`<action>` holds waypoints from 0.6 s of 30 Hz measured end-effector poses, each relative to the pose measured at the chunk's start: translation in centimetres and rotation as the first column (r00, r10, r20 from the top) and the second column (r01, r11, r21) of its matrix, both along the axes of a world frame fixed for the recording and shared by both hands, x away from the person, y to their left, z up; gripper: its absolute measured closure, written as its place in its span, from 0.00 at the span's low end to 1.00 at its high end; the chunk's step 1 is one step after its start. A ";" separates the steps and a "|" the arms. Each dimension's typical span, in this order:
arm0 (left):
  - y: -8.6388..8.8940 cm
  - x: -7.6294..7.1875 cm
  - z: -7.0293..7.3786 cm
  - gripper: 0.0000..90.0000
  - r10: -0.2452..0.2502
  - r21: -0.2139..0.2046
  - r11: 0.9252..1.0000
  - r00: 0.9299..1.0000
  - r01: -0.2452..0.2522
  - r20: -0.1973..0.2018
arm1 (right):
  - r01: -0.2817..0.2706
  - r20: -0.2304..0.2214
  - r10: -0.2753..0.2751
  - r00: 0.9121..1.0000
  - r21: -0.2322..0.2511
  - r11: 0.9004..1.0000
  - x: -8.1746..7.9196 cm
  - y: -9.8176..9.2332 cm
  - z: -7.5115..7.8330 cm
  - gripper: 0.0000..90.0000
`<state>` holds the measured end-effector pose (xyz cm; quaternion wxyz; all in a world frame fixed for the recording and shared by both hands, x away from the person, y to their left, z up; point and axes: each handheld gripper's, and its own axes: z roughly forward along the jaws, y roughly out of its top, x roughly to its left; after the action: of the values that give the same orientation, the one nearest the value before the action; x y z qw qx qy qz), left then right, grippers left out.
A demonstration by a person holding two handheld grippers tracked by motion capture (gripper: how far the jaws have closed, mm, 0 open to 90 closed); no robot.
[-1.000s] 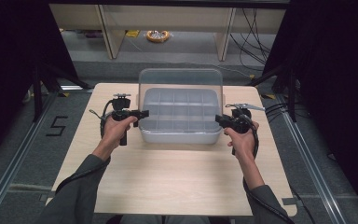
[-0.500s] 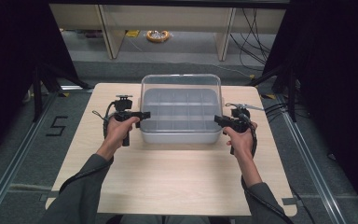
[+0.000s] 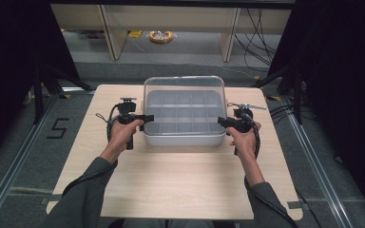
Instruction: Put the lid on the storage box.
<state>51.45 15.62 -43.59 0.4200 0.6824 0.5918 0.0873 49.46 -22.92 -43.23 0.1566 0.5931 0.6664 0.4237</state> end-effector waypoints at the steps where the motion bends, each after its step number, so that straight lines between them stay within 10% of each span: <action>1: 0.2 0.0 0.3 0.56 0.008 -0.021 1.000 1.000 -0.008 0.003 | 0.010 -0.006 -0.010 1.000 0.033 0.999 -0.1 0.1 0.4 0.64; 18: 0.2 0.0 -0.1 0.55 0.004 -0.029 1.000 1.000 -0.004 -0.018 | -0.014 0.022 0.014 1.000 0.015 1.000 0.1 -0.3 0.0 0.63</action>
<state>51.47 15.85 -43.68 0.4245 0.6758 0.5981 0.0733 49.52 -23.19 -43.24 0.1564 0.5850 0.6656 0.4362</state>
